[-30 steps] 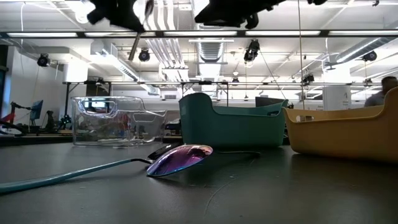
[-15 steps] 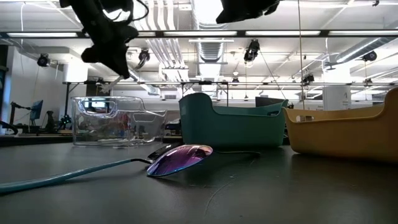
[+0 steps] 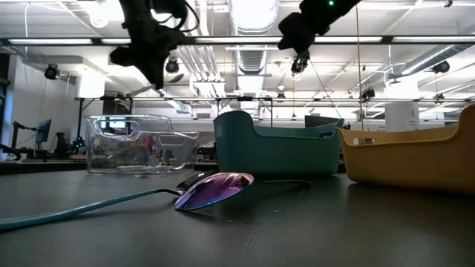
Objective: Sort silverware by color (type)
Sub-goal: Put the patterned blue spoon into the transparent bin
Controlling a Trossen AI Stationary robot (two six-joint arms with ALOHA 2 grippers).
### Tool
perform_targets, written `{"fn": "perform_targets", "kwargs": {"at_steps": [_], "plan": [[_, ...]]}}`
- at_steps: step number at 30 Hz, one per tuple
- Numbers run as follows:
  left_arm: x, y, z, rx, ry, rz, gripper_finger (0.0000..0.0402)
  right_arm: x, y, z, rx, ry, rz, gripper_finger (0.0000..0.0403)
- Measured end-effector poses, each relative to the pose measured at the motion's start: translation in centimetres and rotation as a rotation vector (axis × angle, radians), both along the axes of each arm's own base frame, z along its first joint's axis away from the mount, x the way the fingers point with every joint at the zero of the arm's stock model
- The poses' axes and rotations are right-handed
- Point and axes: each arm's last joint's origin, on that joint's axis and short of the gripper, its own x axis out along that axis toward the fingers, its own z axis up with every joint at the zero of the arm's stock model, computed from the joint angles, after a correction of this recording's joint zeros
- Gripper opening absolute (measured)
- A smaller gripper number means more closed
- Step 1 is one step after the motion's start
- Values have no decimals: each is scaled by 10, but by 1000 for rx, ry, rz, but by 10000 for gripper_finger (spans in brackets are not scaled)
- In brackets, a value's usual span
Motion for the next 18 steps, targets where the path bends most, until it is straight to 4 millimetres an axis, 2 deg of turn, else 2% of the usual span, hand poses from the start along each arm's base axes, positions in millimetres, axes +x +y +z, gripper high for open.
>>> {"fn": "perform_targets", "kwargs": {"at_steps": [8,18], "plan": [[14,16,-12,-82,87,-13,5,-18,-2,-4,23,45,-10,125],[10,49,-33,-198,113,51,5,-38,-4,-5,24,30,-11,110]]}}
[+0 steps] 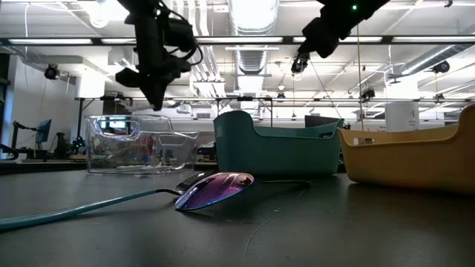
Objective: Sort silverware by color (type)
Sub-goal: Put the patterned blue spoon into the transparent bin
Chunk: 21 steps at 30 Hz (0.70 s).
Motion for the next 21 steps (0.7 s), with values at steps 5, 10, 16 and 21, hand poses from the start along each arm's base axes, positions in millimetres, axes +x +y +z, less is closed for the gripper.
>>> {"fn": "perform_targets", "kwargs": {"at_steps": [5,10,16,21], "plan": [[0,16,-15,-34,42,-6,5,-10,-1,-2,3,-9,-1,109],[4,27,-29,-48,64,2,5,-18,-2,-1,10,-33,-3,109],[13,34,-44,-78,68,-24,5,-25,-2,-3,14,-41,-5,109],[16,38,-54,-96,87,-39,5,-27,-2,-4,17,-46,-5,109]]}}
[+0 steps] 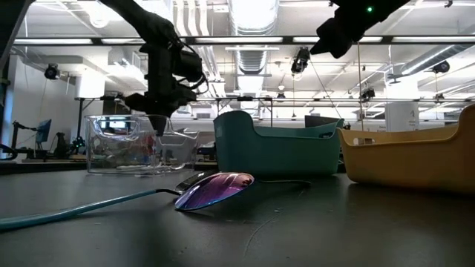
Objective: Sort silverware by color (type)
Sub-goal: Put the patterned blue spoon into the transparent bin
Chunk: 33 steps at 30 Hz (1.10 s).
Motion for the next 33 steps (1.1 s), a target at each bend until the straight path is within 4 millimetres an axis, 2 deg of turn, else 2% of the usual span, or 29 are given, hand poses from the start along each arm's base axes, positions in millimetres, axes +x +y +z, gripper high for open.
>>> {"fn": "perform_targets", "kwargs": {"at_steps": [6,11,27,33], "plan": [[5,4,-13,-26,26,-8,5,0,0,0,3,-4,-1,109],[5,3,-17,-44,27,-17,5,-1,0,-1,9,-6,-3,109],[-8,-7,-49,-93,71,-10,5,-3,0,-7,40,10,-19,109],[-8,-8,-52,-88,64,-2,5,-3,0,-7,45,2,-21,109]]}}
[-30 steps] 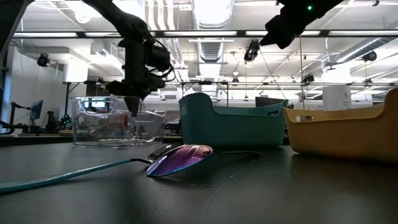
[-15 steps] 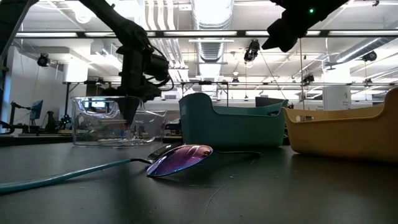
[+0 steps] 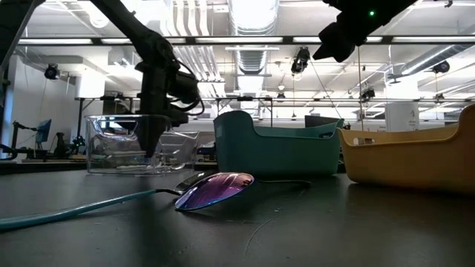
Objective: Sort silverware by color (type)
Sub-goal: Put the patterned blue spoon into the transparent bin
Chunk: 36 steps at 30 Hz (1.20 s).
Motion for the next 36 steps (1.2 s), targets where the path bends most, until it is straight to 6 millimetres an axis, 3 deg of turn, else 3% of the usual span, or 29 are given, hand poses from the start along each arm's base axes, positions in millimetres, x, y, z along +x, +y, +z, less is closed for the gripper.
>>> {"fn": "perform_targets", "kwargs": {"at_steps": [25,36], "plan": [[1,3,0,18,-8,121,5,0,0,0,0,1,0,109],[1,3,0,24,-17,148,49,0,0,0,0,1,0,109]]}}
